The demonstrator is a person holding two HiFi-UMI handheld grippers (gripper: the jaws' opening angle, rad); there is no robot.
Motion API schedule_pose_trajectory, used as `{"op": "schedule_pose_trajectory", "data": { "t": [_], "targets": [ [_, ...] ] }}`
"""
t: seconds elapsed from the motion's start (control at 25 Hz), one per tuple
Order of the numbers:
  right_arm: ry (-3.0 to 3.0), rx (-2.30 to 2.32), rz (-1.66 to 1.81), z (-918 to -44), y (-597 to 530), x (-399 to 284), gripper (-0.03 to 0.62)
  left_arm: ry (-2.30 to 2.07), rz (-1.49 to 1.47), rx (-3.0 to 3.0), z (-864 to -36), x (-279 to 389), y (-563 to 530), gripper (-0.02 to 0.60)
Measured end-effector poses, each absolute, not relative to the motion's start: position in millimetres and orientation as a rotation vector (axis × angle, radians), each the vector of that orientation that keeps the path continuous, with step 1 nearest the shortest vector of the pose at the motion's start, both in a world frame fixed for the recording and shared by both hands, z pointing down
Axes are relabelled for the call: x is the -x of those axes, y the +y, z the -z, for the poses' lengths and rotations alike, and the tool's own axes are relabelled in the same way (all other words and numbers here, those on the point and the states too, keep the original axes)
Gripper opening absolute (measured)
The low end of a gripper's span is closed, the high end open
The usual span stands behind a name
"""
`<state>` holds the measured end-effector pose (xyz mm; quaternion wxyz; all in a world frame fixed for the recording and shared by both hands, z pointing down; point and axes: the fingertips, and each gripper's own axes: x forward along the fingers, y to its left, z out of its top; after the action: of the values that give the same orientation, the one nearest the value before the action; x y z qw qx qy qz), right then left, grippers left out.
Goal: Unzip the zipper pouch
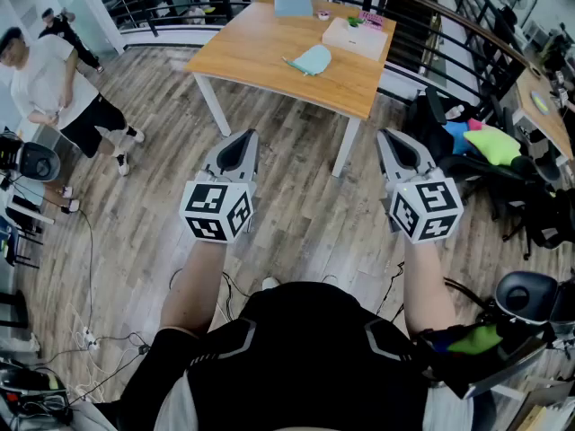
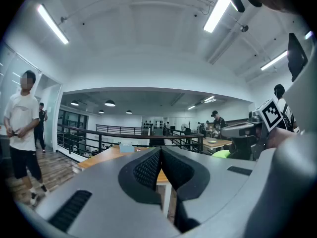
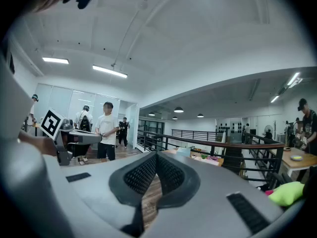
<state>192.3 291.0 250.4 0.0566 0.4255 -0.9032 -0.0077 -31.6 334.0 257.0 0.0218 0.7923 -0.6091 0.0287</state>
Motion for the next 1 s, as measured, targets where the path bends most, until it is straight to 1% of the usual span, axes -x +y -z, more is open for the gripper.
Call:
{"op": "schedule_pose_trajectory", "data": {
  "t": [0.16, 0.84, 0.88, 0.96, 1.0],
  "targets": [
    [-2.716, -1.283, 0.036, -250, 302, -201, 0.008, -1.852, -0.084, -2.462, -260, 20, 340, 0.029],
    [-2.784, -1.210, 0.036, -243, 298, -195, 0.011, -1.921, -0.138, -2.476, -253, 19, 340, 0.032],
    [-2.787, -1.199, 0.034, -245, 297, -195, 0.014, -1.922, -0.132, -2.471, -254, 19, 339, 0.032],
    [-2.795, -1.173, 0.033, -247, 296, -195, 0.047, -1.920, -0.119, -2.463, -255, 18, 337, 0.036],
    [-2.802, -1.165, 0.034, -246, 296, -196, 0.071, -1.914, -0.115, -2.466, -255, 16, 337, 0.059]
  ]
}}
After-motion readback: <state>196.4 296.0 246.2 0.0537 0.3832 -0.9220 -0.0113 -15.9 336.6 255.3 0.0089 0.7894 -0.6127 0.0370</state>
